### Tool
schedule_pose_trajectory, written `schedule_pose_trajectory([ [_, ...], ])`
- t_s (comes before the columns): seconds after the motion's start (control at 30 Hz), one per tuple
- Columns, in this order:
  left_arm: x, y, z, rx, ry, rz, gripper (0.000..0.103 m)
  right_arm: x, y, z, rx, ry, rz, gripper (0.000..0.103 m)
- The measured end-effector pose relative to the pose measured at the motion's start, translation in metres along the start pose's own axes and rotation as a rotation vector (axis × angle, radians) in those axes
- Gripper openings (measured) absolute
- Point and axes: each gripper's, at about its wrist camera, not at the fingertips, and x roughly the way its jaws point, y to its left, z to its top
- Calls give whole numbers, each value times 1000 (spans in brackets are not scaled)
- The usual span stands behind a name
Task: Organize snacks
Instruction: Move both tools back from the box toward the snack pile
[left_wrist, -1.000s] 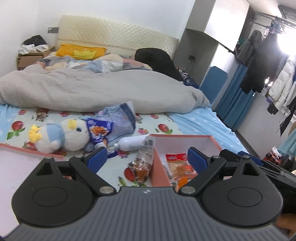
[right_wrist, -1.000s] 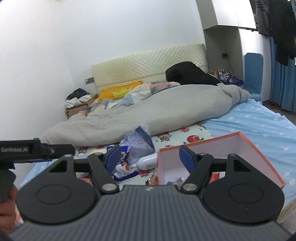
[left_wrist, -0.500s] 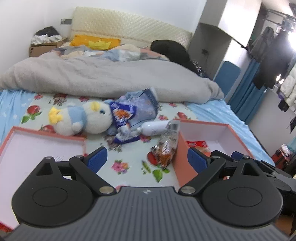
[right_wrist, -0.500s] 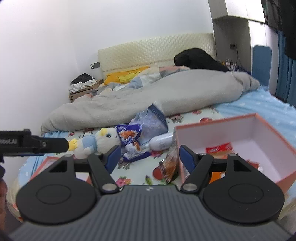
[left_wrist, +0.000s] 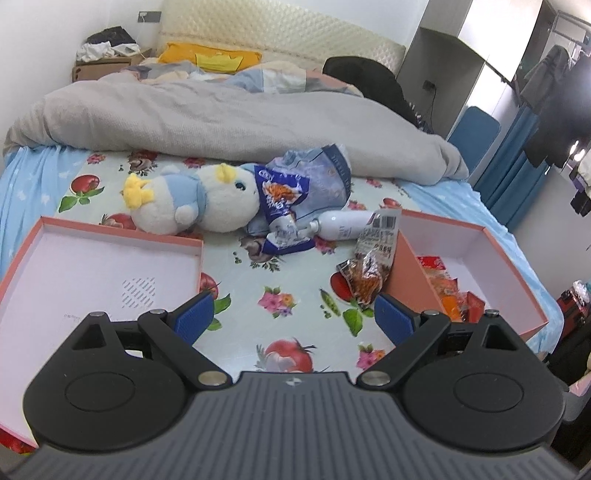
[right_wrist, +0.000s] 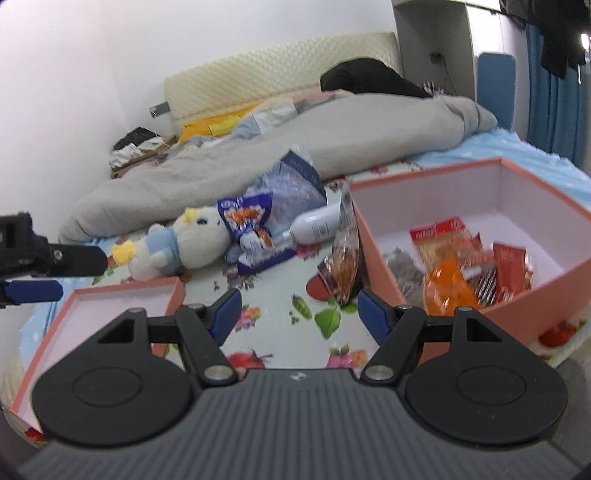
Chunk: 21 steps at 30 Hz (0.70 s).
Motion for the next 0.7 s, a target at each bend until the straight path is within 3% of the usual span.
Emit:
schedule_pose_trajectory([
  [0.43,65,36,8,-55,71,-19,96,51,22,-19,21,33,-90,72],
  [0.7,101,43,20,-37,56,-22,96,81,20,-17,61,31,-138,72],
])
